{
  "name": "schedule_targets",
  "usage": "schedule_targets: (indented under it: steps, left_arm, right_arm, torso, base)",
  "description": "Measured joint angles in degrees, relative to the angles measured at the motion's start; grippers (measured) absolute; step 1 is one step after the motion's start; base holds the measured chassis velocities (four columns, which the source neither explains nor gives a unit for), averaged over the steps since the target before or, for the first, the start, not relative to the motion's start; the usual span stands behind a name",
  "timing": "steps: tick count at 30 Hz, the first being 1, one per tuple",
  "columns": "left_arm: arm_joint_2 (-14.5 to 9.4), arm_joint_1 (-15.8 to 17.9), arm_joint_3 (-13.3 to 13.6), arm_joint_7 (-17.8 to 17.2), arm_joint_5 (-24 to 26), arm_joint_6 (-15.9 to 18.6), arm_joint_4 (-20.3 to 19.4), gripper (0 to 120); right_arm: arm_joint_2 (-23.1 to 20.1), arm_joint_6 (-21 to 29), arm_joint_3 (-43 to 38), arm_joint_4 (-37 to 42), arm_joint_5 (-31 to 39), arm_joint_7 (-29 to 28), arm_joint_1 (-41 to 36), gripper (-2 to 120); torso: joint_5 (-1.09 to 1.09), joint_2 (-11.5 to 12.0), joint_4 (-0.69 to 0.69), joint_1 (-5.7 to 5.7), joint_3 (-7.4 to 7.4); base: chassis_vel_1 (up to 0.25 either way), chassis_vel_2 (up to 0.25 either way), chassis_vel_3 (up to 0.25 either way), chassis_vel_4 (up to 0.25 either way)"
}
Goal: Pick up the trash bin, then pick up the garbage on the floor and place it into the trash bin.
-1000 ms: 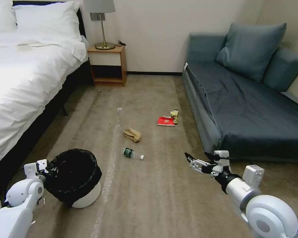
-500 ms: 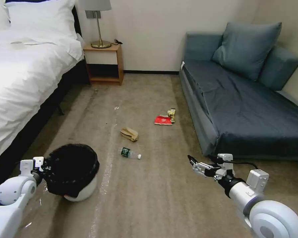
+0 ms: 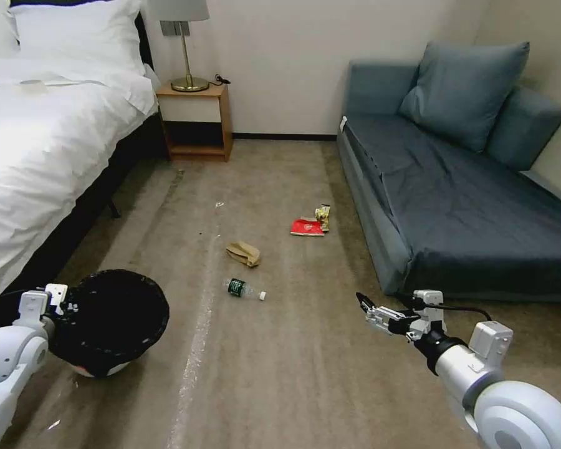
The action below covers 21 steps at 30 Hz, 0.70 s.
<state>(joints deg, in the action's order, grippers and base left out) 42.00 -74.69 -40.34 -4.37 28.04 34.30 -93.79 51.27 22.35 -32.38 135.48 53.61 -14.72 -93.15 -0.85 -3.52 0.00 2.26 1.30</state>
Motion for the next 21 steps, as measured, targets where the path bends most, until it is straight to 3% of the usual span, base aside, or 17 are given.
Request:
schedule_targets:
  steps: [21]
  left_arm:
    - [-2.85, -3.67, -5.29, -0.46, 2.57, 0.32, -5.95, 2]
  right_arm:
    - [-0.25, -1.12, -0.64, 0.2, -0.16, 1.1, -1.37, 100]
  torso:
    - [-0.01, 0.0, -0.02, -0.01, -0.01]
  base:
    - [0.0, 0.0, 0.0, 0.0]
